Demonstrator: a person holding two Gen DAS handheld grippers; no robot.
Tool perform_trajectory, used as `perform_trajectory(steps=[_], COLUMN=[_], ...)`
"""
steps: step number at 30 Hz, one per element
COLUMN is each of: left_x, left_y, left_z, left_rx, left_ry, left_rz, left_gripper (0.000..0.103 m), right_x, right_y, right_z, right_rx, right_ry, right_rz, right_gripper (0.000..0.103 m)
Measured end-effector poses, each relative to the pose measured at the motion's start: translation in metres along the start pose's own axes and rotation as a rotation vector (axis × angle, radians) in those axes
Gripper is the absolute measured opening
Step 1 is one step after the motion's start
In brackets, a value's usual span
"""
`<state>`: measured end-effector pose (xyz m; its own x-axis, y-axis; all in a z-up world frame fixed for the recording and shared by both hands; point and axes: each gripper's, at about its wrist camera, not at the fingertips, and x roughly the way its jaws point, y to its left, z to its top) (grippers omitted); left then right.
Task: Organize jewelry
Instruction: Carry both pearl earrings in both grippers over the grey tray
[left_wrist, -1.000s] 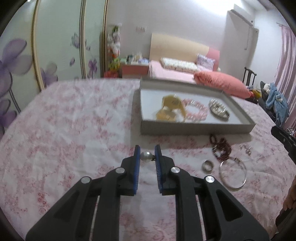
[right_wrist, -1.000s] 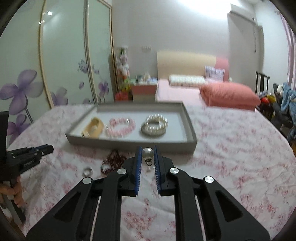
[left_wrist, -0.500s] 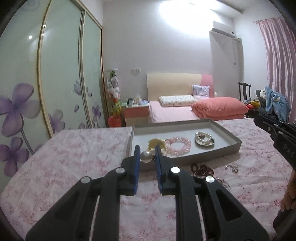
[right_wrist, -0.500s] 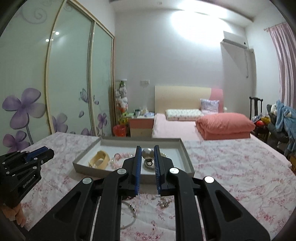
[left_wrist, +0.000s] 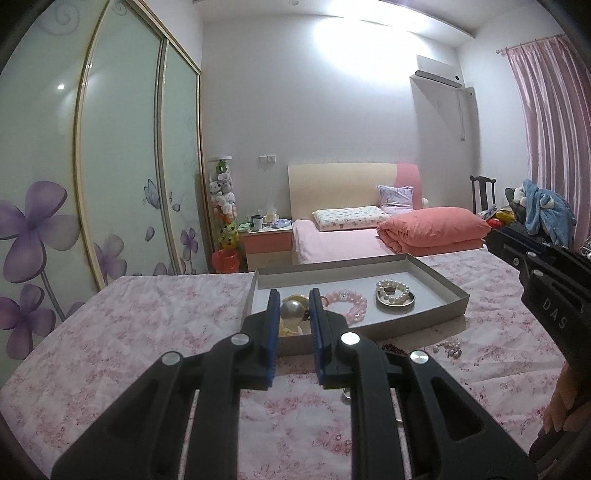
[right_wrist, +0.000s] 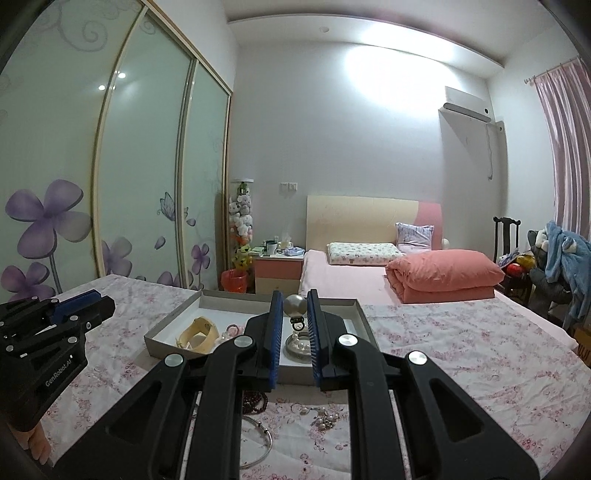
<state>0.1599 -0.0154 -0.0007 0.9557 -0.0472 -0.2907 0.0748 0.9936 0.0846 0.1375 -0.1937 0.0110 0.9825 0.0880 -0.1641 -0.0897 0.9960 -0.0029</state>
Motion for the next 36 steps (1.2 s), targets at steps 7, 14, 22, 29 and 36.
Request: perform_trajectory(steps=[7, 14, 22, 29, 36], left_x=[0.009, 0.036, 0.072, 0.099, 0.130], left_y=[0.002, 0.004, 0.001, 0.002, 0.004], left_z=[0.007, 0.020, 0.030, 0.033, 0.033], left_rx=[-0.013, -0.028, -0.034, -0.051, -0.077], left_ry=[-0.010, -0.010, -0.006, 0.018, 0.076], left_rz=[0.001, 0.012, 0.020, 0.022, -0.015], left_gripper=[0.017, 0.016, 0.016, 0.017, 0.017], right_x=[0.008, 0.032, 0.063, 0.080, 0.117], right_y=[-0.003, -0.007, -0.008, -0.005, -0.004], right_z=[0.006, 0.014, 0.023, 0.023, 0.023], right_rx=[0.008, 0.018, 0.018, -0.002, -0.001], right_ry=[-0.013, -0.019, -0.011, 0.001, 0.098], right_rz=[-0.001, -0.011, -0.019, -0.021, 0.016], right_gripper=[0.014, 0.014, 0.014, 0.014, 0.014])
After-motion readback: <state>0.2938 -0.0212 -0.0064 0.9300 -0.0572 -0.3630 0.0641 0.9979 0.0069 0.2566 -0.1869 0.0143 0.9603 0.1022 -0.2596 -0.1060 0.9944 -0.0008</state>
